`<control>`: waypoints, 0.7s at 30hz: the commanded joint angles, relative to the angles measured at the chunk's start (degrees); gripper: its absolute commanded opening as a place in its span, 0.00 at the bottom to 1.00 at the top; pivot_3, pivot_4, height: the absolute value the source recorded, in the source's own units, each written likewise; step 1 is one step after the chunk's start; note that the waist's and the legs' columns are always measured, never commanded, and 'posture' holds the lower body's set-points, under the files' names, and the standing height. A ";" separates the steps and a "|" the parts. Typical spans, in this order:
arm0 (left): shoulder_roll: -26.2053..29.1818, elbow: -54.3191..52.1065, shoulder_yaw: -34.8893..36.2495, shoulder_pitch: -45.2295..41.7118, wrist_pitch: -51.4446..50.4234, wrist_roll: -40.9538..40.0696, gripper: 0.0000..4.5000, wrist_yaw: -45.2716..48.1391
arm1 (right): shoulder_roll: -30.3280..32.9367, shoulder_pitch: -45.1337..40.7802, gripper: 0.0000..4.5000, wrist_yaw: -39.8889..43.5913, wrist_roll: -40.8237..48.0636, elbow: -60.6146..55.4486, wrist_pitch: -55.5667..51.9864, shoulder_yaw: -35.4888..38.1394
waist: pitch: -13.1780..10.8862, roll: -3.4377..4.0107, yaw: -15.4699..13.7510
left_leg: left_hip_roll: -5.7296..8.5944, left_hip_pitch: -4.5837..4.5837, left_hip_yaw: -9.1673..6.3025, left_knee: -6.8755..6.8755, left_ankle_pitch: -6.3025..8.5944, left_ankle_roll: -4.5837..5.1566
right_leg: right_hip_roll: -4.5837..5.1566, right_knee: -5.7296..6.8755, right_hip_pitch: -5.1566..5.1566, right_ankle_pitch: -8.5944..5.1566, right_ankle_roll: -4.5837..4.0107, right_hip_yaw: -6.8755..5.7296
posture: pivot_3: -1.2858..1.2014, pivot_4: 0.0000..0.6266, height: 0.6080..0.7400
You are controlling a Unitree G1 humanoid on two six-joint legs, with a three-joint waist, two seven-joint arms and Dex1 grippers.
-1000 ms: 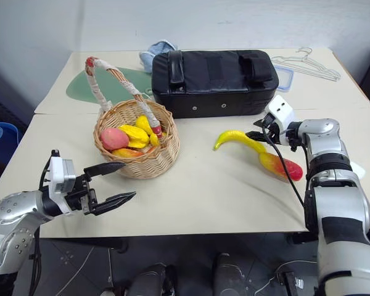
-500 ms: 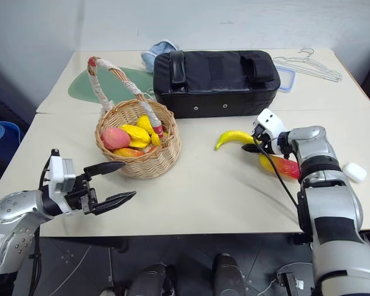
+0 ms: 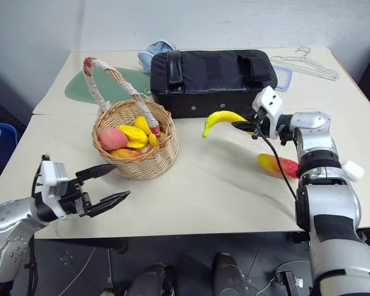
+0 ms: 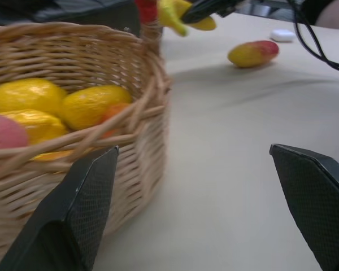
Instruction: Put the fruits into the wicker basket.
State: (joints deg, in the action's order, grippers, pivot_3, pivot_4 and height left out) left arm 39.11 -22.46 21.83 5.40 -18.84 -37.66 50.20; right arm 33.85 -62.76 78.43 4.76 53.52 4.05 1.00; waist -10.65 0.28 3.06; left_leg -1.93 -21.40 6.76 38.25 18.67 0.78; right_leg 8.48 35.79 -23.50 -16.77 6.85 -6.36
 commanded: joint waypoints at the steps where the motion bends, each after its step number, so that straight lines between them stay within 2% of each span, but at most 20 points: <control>1: 0.88 -1.37 4.81 1.51 -0.41 -2.68 1.00 0.17 | 2.02 6.46 0.11 5.95 7.59 -24.24 -18.43 -2.04 | 0.00 0.00 -0.33 | 0.00 0.01 -0.01 0.00 0.01 -0.01 | 0.01 0.02 0.01 0.00 0.00 0.00 | 0.52 0.24 1.00; 3: 1.33 -0.89 6.04 2.18 -0.54 -2.87 1.00 0.59 | 0.91 11.22 0.11 2.27 12.08 -39.42 -29.98 -2.61 | 0.01 -0.01 -0.89 | 0.00 0.01 -0.10 0.02 0.04 -0.03 | 0.03 0.07 0.01 0.01 0.01 -0.03 | 0.52 0.24 1.00; 6: 1.43 -0.73 5.84 1.94 -0.77 -2.55 1.00 0.59 | -2.85 12.77 0.11 -8.37 12.80 -47.95 -39.54 -2.33 | 0.01 0.00 -1.28 | -0.01 0.01 -0.12 0.04 0.06 -0.08 | 0.03 0.12 -0.03 0.01 0.00 -0.07 | 0.52 0.24 1.00; 8: 1.55 -0.90 4.94 1.22 -0.96 -2.19 1.00 0.64 | -4.07 11.12 0.11 -16.45 8.01 -46.42 -40.88 -3.40 | 0.01 -0.01 -1.30 | 0.01 0.01 -0.02 0.05 0.05 -0.10 | 0.03 0.09 -0.06 0.02 -0.05 -0.02 | 0.52 0.24 1.00; 11: 1.71 -1.13 4.37 0.67 -1.18 -2.07 1.00 0.67 | -4.65 8.11 0.11 -24.20 4.05 -41.57 -40.38 -3.99 | 0.01 -0.04 -1.51 | 0.08 -0.02 0.04 0.07 0.04 -0.09 | 0.07 0.04 -0.07 0.05 -0.10 0.02 | 0.52 0.24 1.00; 17: 1.83 -1.08 4.27 0.25 -1.09 -1.90 1.00 0.63 | -4.88 7.27 0.11 -25.77 2.80 -39.56 -38.21 -6.65 | 0.05 -0.09 -1.33 | 0.05 -0.05 0.06 -0.06 0.09 -0.07 | 0.05 0.05 -0.17 0.06 -0.08 -0.10 | 0.52 0.24 1.00; 21: 1.65 -1.02 4.32 -0.47 -1.42 -2.39 1.00 0.47 | -8.83 3.74 0.11 -27.56 5.34 -38.49 -38.22 -5.34 | 0.04 -0.09 -0.58 | 0.04 -0.05 0.13 -0.12 0.09 -0.08 | 0.00 0.07 -0.22 0.06 -0.07 -0.30 | 0.52 0.24 1.00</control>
State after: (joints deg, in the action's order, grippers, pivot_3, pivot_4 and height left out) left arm 40.24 -22.02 25.74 5.22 -20.31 -39.10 50.68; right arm 26.27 -55.74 51.53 8.35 16.33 -35.12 -5.70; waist -10.61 0.19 2.48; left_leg -1.89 -21.45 6.90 38.13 18.75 0.69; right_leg 8.47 35.86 -23.72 -16.71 6.78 -6.67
